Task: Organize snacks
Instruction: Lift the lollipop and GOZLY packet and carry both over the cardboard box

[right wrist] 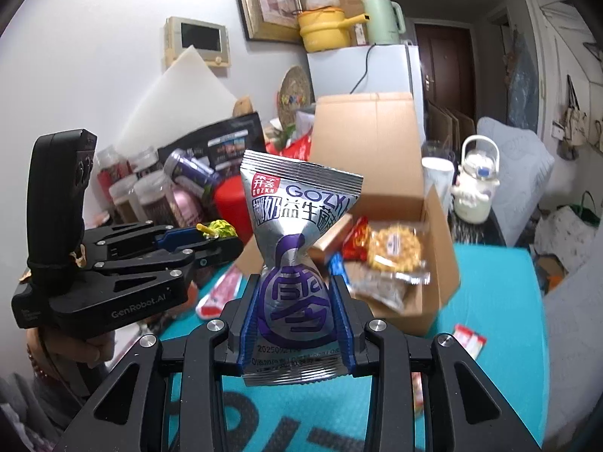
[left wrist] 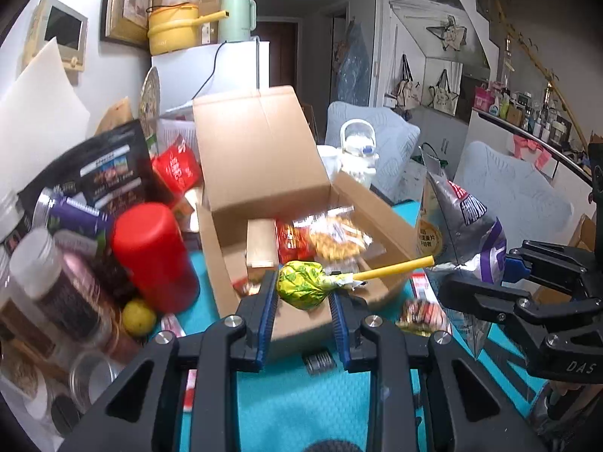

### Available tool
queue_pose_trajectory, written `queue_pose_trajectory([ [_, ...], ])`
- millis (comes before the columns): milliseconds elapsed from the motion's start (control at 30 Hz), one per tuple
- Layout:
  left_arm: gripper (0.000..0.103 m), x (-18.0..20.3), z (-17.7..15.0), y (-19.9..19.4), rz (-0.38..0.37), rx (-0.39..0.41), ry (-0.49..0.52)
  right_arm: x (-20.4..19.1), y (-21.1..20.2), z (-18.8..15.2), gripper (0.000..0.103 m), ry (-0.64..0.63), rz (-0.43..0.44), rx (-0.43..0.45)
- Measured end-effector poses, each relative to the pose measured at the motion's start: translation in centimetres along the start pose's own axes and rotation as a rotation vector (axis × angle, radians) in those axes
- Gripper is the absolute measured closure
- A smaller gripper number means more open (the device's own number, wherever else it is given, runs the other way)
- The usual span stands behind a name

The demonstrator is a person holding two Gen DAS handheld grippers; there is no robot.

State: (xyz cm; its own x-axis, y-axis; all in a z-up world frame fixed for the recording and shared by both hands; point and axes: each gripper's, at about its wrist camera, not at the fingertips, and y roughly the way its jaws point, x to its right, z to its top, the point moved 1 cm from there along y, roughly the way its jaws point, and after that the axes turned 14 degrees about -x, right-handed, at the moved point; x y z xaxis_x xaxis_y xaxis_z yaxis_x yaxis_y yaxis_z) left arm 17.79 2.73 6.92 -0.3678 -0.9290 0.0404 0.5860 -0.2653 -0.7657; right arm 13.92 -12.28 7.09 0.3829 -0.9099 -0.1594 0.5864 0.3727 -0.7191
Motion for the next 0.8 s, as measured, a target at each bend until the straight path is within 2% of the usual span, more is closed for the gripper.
queue_pose_trajectory([
  [500,0.076,-1.3,7.9,5.5,0.013,0.067,-0.017,5.9,3.7,7.0,0.068,0.026,-0.027,0.052],
  [633,0.076,-2.0,9.4,8.1,0.014,0.052,-0.033,7.6,5.3,8.4,0.068,0.046,-0.006,0.064],
  [800,0.076,-2.7,10.4,10.3,0.057,0.042,-0.053,9.3,7.9,9.7,0.068,0.054,-0.006,0.034],
])
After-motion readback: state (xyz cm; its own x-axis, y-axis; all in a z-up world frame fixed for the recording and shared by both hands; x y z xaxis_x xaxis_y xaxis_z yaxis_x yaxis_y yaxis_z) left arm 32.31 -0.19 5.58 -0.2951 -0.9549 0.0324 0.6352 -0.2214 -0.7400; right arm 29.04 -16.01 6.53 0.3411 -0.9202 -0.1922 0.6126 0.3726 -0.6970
